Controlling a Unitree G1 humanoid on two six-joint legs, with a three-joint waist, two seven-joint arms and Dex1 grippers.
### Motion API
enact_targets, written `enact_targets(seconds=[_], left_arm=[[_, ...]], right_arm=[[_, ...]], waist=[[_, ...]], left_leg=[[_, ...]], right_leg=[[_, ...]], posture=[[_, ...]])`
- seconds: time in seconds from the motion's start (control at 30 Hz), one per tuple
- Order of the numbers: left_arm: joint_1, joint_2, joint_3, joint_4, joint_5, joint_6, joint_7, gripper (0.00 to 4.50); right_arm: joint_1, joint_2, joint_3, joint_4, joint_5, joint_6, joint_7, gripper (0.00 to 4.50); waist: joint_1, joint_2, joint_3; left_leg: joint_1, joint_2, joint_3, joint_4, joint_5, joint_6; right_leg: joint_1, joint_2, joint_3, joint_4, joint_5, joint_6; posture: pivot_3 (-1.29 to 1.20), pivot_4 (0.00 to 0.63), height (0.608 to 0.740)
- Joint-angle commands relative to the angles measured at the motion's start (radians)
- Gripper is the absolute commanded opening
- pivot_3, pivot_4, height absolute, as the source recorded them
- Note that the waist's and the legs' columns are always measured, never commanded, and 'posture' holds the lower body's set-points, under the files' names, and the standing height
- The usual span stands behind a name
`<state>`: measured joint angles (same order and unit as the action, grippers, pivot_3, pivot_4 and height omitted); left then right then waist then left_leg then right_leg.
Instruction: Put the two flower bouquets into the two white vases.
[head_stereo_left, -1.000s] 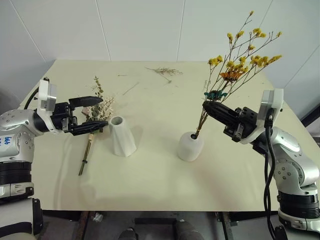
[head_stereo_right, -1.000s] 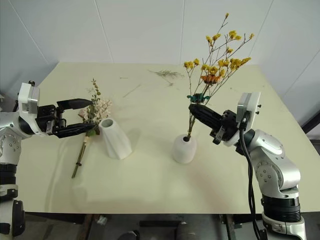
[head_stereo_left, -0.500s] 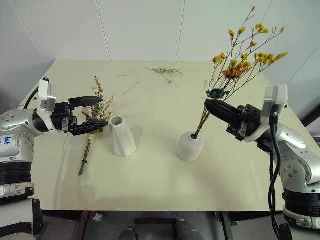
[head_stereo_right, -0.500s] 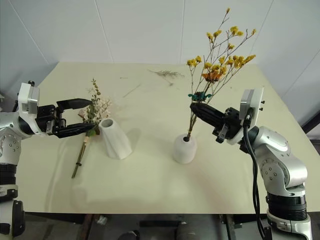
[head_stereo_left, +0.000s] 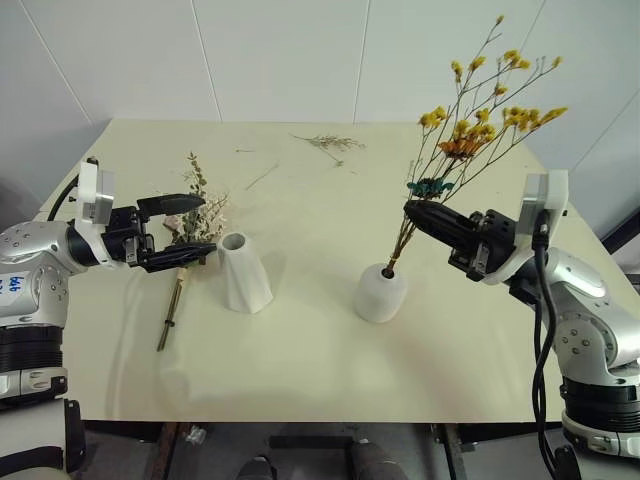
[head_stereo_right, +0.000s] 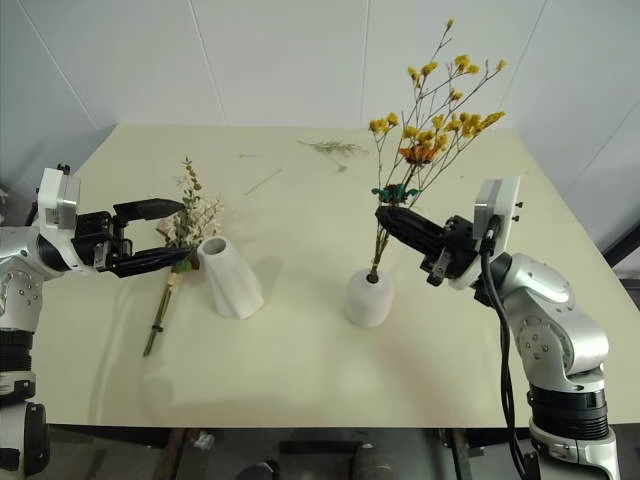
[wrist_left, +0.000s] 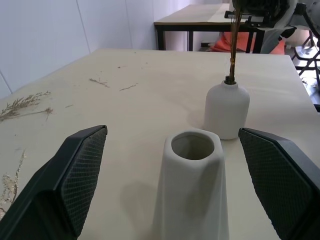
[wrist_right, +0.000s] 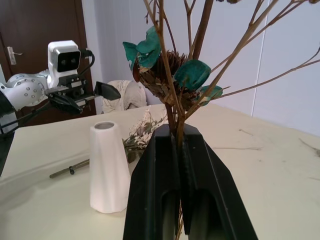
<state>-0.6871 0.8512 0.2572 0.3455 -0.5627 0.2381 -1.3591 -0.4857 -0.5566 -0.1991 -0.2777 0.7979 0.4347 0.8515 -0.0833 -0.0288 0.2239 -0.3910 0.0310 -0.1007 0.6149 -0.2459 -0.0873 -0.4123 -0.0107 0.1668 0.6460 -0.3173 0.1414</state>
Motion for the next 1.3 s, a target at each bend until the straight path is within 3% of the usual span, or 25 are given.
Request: enact_targets(seconds=[0.03, 0.47, 0.6, 0.93, 1.17, 1.3], left_arm=[[0.005, 0.007, 0.035, -0.033, -0.016, -0.013, 0.005, 4.50], [0.014, 0.011, 0.042, -0.037, -0.014, -0.013, 0.009, 4.50], [0.013, 0.008, 0.042, -0.037, -0.013, -0.016, 0.012, 4.50], [0.031, 0.069, 0.078, -0.001, 0.012, -0.037, 0.043, 4.50], [0.142, 0.241, 0.118, 0.076, 0.098, -0.004, 0.073, 4.50], [0.218, 0.342, 0.056, 0.104, 0.194, 0.163, 0.164, 4.50]], right_arm=[[0.009, 0.013, -0.002, -0.012, -0.005, -0.025, 0.008, 0.04], [0.064, 0.003, -0.020, 0.036, -0.049, -0.061, 0.047, 0.04], [0.086, -0.012, -0.008, 0.022, -0.062, -0.066, 0.064, 1.00], [0.139, -0.111, -0.101, -0.015, -0.052, -0.072, 0.094, 4.19], [0.204, -0.258, -0.210, 0.003, -0.072, -0.087, 0.165, 4.19], [0.189, -0.352, -0.256, 0.008, -0.054, -0.073, 0.226, 4.19]], waist=[[0.000, 0.000, 0.000], [0.000, 0.000, 0.000], [0.000, 0.000, 0.000], [0.001, 0.000, 0.000], [-0.002, 0.000, 0.000], [-0.001, 0.000, 0.000]], left_leg=[[0.000, 0.000, 0.000, 0.000, 0.000, 0.000], [0.000, 0.000, 0.000, 0.000, 0.000, 0.000], [0.000, 0.000, 0.000, 0.000, 0.000, 0.000], [0.000, 0.000, 0.000, 0.000, 0.000, 0.000], [0.000, 0.000, 0.001, 0.000, 0.000, 0.000], [0.000, 0.000, 0.001, 0.000, 0.000, 0.000]], right_leg=[[0.000, 0.000, 0.000, 0.000, 0.000, 0.000], [0.000, 0.000, 0.000, 0.000, 0.000, 0.000], [0.000, 0.000, 0.000, 0.000, 0.000, 0.000], [0.000, 0.000, 0.000, -0.001, 0.000, 0.000], [0.000, 0.000, 0.000, -0.001, 0.000, 0.000], [0.000, 0.000, 0.000, -0.001, -0.001, -0.001]], posture=[[0.00, 0.150, 0.740], [0.00, 0.150, 0.740], [0.00, 0.150, 0.740], [0.00, 0.150, 0.740], [0.00, 0.150, 0.740], [0.00, 0.150, 0.740]])
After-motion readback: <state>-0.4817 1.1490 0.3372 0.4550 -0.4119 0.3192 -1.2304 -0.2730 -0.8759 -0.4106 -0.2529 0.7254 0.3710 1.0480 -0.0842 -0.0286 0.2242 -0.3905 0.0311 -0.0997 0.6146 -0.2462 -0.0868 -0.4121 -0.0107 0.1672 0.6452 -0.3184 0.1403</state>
